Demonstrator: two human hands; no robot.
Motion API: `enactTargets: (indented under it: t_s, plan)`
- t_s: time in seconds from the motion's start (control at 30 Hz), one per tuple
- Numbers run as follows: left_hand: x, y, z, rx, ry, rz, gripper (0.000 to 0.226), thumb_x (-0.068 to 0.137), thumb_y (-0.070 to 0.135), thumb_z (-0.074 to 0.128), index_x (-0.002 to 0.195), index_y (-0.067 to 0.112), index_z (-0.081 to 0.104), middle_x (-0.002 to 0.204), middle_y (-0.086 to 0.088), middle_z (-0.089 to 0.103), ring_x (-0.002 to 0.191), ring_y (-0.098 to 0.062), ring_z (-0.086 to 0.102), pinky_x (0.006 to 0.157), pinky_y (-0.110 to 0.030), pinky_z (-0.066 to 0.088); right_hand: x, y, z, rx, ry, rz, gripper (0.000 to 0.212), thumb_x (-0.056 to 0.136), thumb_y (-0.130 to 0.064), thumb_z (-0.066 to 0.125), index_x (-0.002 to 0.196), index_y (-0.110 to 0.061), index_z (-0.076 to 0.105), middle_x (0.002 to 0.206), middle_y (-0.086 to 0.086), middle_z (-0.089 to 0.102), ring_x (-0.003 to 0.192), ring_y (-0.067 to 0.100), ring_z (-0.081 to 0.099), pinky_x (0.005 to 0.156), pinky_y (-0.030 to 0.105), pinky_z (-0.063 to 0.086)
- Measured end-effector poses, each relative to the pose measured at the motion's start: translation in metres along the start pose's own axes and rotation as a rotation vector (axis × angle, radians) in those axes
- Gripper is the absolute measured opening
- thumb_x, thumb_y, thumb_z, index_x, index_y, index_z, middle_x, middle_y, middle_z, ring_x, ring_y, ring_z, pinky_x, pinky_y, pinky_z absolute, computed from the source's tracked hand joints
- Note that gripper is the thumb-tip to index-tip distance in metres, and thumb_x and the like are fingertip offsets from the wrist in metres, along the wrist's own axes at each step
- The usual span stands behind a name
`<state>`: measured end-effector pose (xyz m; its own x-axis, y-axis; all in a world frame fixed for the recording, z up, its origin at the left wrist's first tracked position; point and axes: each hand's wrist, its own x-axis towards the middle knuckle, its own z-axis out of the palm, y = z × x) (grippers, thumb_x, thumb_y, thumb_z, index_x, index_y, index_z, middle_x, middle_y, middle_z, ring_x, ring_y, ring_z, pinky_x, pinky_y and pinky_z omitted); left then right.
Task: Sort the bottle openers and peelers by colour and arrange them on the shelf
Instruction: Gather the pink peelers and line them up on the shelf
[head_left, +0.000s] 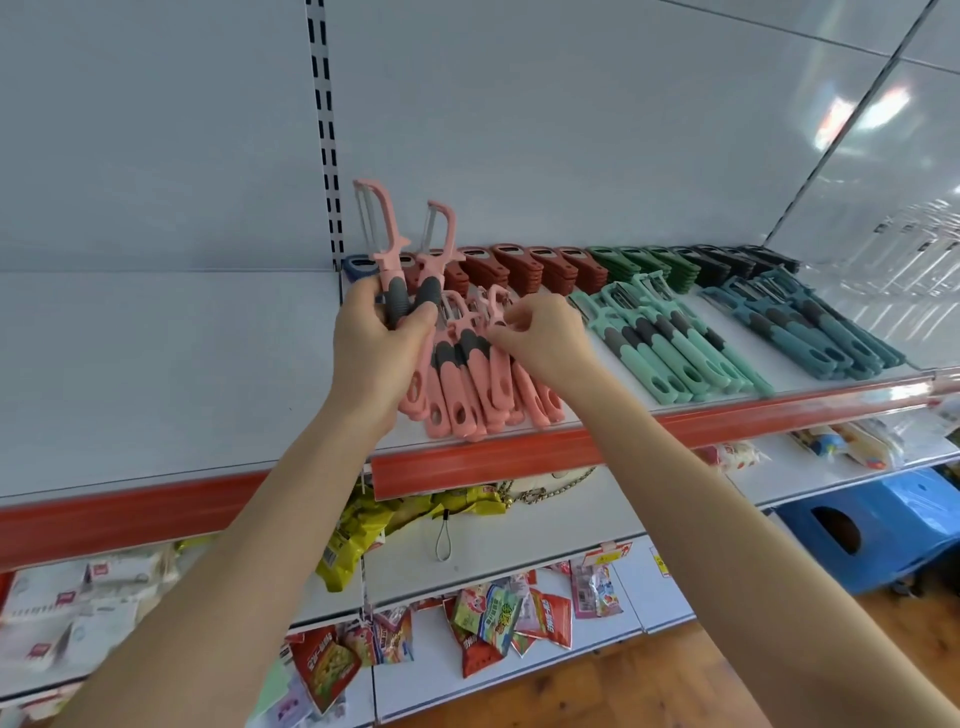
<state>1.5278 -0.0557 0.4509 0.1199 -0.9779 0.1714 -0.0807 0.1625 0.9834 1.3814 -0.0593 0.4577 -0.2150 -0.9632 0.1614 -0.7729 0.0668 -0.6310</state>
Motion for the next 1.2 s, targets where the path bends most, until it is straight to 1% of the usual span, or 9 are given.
enactTargets:
  t_s: [0.17, 0.27, 0.43, 0.57, 0.63, 0.7, 0.77, 0.97, 1.2]
  plan:
    - [0.002, -0.006, 0.014, 0.066, -0.112, -0.107, 0.023, 0.088, 0.017, 0.059, 0.106, 0.005, 0.054, 0.103, -0.018, 0.063, 0.091, -0.03, 0.063, 0.078, -0.044, 0.052, -0.003, 0.011, -0.003, 0.078, -0.001, -0.024, 0.027, 0.088, -0.018, 0.06, 0.111, -0.004, 0.062, 0.11, 0.01, 0.064, 0.1, 0.022, 0.059, 0.084, 0.031, 0.047]
    - [0.004, -0.009, 0.019, 0.195, -0.244, -0.105, 0.023, 0.092, 0.017, 0.051, 0.111, 0.005, 0.055, 0.102, -0.017, 0.063, 0.089, -0.028, 0.063, 0.077, -0.041, 0.051, -0.003, 0.017, -0.004, 0.111, -0.024, -0.011, 0.028, 0.088, -0.02, 0.06, 0.114, -0.007, 0.062, 0.109, 0.009, 0.064, 0.082, 0.017, 0.06, 0.071, 0.032, 0.051]
    - [0.003, -0.006, 0.013, 0.481, -0.326, 0.084, 0.021, 0.093, 0.016, 0.046, 0.099, 0.0, 0.058, 0.1, -0.018, 0.063, 0.088, -0.031, 0.06, 0.078, -0.042, 0.049, -0.002, 0.022, -0.001, 0.165, -0.041, -0.01, 0.028, 0.088, -0.023, 0.06, 0.113, -0.01, 0.063, 0.111, 0.006, 0.065, 0.1, 0.018, 0.061, 0.089, 0.037, 0.05]
    - [0.001, -0.007, -0.002, 0.627, -0.412, 0.264, 0.025, 0.093, 0.022, 0.051, 0.091, 0.0, 0.063, 0.091, -0.004, 0.06, 0.086, -0.024, 0.058, 0.064, -0.019, 0.04, -0.001, 0.025, -0.004, 0.14, -0.076, -0.066, 0.031, 0.09, -0.027, 0.057, 0.117, -0.012, 0.061, 0.113, 0.003, 0.064, 0.073, 0.007, 0.057, 0.055, 0.008, 0.045]
    - [-0.002, -0.006, -0.009, 0.642, -0.494, 0.276, 0.032, 0.091, 0.03, 0.052, 0.104, 0.003, 0.063, 0.101, 0.001, 0.054, 0.091, -0.013, 0.05, 0.063, -0.008, 0.034, -0.003, 0.029, -0.008, 0.121, -0.087, -0.092, 0.034, 0.09, -0.03, 0.057, 0.12, -0.013, 0.059, 0.118, 0.002, 0.062, 0.089, 0.009, 0.059, 0.07, 0.01, 0.044]
    - [-0.006, -0.007, -0.017, 0.663, -0.607, 0.226, 0.056, 0.086, 0.045, 0.053, 0.132, 0.014, 0.048, 0.126, 0.007, 0.043, 0.113, -0.004, 0.038, 0.078, -0.003, 0.026, -0.006, 0.036, -0.013, 0.108, -0.145, -0.101, 0.043, 0.089, -0.035, 0.059, 0.126, -0.016, 0.055, 0.127, -0.001, 0.057, 0.113, 0.012, 0.053, 0.091, 0.02, 0.04]
    - [-0.01, -0.007, -0.021, 0.678, -0.693, 0.165, 0.084, 0.07, 0.062, 0.05, 0.144, 0.03, 0.027, 0.151, 0.006, 0.021, 0.136, -0.006, 0.02, 0.099, -0.015, 0.019, -0.009, 0.042, -0.018, 0.102, -0.25, -0.11, 0.053, 0.086, -0.042, 0.06, 0.133, -0.019, 0.05, 0.135, -0.005, 0.05, 0.123, 0.009, 0.045, 0.099, 0.023, 0.035]
    - [-0.011, -0.005, -0.014, 0.792, -0.768, 0.118, 0.092, 0.058, 0.071, 0.046, 0.142, 0.043, 0.022, 0.157, 0.002, -0.009, 0.144, -0.018, 0.005, 0.112, -0.034, 0.018, -0.009, 0.049, -0.022, -0.013, -0.388, -0.164, 0.064, 0.084, -0.044, 0.061, 0.14, -0.021, 0.04, 0.147, -0.008, 0.036, 0.134, 0.008, 0.033, 0.107, 0.027, 0.03]
    - [-0.011, -0.003, -0.019, 0.79, -0.738, 0.142, 0.086, 0.063, 0.067, 0.047, 0.142, 0.04, 0.025, 0.157, 0.002, -0.001, 0.143, -0.017, 0.008, 0.112, -0.033, 0.02, -0.008, 0.046, -0.03, 0.032, -0.405, -0.165, 0.049, 0.082, -0.031, 0.068, 0.125, -0.011, 0.056, 0.125, 0.002, 0.055, 0.116, 0.013, 0.049, 0.1, 0.026, 0.038]
